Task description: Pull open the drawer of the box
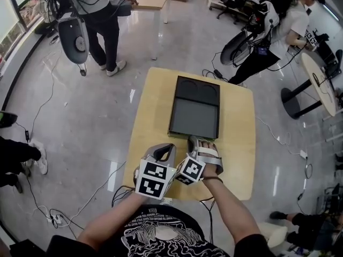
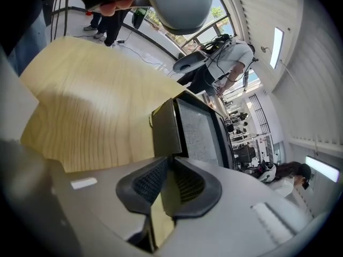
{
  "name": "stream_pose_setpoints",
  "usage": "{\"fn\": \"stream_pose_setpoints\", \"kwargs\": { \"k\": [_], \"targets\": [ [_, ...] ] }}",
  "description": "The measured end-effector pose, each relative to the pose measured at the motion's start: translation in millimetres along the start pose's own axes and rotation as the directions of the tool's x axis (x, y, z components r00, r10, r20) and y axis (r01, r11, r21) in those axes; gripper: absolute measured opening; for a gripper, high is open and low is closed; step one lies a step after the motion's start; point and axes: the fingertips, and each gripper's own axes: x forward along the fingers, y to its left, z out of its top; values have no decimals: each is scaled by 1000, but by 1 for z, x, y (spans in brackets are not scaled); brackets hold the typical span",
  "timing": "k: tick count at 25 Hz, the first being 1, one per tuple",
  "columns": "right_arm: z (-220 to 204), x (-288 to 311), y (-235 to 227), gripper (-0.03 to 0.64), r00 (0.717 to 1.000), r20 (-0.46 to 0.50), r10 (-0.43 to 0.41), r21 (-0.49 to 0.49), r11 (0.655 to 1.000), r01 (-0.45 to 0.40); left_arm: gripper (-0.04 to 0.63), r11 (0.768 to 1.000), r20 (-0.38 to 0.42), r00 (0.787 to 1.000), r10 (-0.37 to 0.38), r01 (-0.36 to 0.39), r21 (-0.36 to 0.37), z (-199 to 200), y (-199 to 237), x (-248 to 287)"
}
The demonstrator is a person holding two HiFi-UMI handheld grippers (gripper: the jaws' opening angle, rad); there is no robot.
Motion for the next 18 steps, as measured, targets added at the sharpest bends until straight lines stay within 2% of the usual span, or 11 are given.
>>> {"fn": "stream_pose_setpoints", "kwargs": {
  "k": [7, 12, 16, 18],
  "targets": [
    [3, -31, 25, 43, 1000, -9, 26, 11, 1000, -26, 20, 1000, 12, 1000, 12, -11, -19, -16, -12, -31],
    [-9, -68, 34, 41, 999, 2, 37, 10, 999, -37, 20, 999, 12, 1000, 28, -27, -40, -21, -41, -56],
    [-11, -96, 54, 38, 999, 10, 45, -2, 999, -45, 20, 998, 22, 999, 42, -41, -48, -36, -59, -77],
    [-27, -115, 72, 38, 999, 14, 51, -9, 999, -51, 19, 997, 25, 998, 51, -50, -52, -51, -84, -86]
  ]
}}
